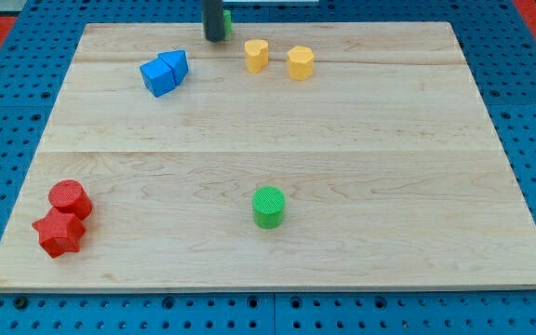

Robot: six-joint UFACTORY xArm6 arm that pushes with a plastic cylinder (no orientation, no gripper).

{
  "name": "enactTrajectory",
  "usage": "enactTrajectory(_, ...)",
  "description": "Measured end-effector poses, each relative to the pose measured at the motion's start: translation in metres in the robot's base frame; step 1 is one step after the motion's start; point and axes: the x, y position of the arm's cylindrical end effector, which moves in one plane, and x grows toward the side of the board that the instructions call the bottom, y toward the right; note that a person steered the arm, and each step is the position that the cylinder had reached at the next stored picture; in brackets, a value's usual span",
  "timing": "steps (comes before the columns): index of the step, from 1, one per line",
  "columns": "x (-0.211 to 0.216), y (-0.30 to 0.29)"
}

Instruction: Push blue cube along with blue triangle towards green star

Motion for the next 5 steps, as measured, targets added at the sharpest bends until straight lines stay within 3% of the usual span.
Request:
enactTrajectory(2, 0.016, -0.089)
enactTrajectory(3, 0.029, -0.100)
enactTrajectory(5, 0.108, -0.105)
